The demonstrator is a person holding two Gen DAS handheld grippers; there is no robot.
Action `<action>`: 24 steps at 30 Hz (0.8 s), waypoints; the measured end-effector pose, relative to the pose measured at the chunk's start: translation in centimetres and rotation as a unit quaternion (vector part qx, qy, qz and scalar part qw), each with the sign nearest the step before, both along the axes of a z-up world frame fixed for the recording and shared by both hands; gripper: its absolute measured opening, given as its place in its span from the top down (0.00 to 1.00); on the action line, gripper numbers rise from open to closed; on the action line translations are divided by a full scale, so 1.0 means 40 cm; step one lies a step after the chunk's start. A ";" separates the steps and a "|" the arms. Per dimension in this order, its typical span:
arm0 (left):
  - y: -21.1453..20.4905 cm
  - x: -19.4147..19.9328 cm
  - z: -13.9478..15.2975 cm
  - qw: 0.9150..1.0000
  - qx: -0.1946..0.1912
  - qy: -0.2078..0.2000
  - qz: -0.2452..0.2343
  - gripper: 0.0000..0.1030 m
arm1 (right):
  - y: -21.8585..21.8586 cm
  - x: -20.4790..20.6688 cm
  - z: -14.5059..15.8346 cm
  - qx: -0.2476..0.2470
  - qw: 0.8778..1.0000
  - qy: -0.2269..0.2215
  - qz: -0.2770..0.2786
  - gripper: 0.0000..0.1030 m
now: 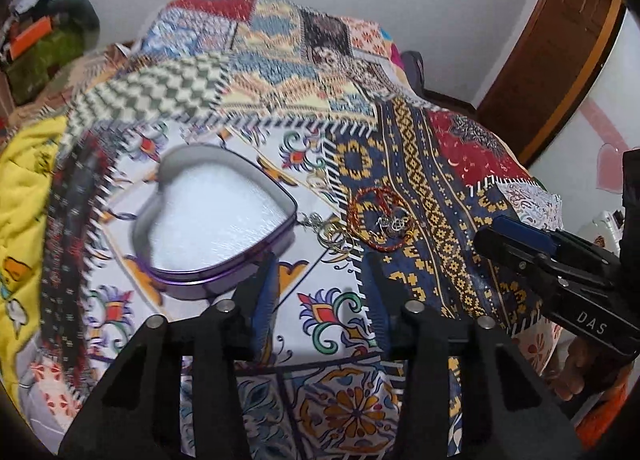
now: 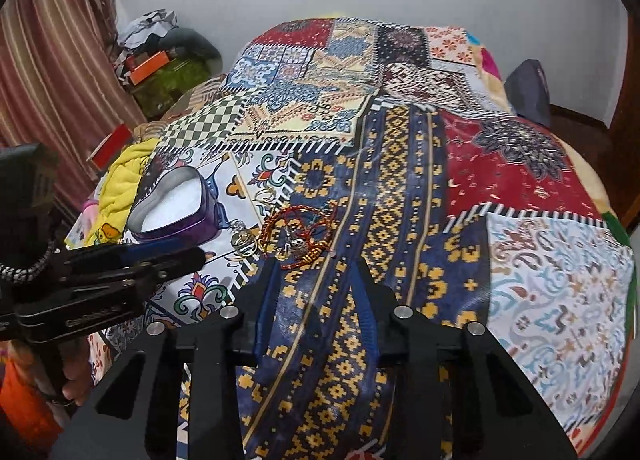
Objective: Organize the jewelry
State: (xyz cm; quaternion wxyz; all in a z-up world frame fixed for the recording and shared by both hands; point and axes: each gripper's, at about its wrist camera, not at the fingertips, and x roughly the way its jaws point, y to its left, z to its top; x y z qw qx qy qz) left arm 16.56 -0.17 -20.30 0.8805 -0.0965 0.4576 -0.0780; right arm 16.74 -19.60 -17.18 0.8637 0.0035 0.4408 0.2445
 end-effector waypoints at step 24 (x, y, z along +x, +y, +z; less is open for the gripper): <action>-0.032 0.112 -0.084 0.999 -0.001 0.022 -0.026 0.67 | 0.065 0.084 -0.063 0.002 0.998 0.036 0.042 0.88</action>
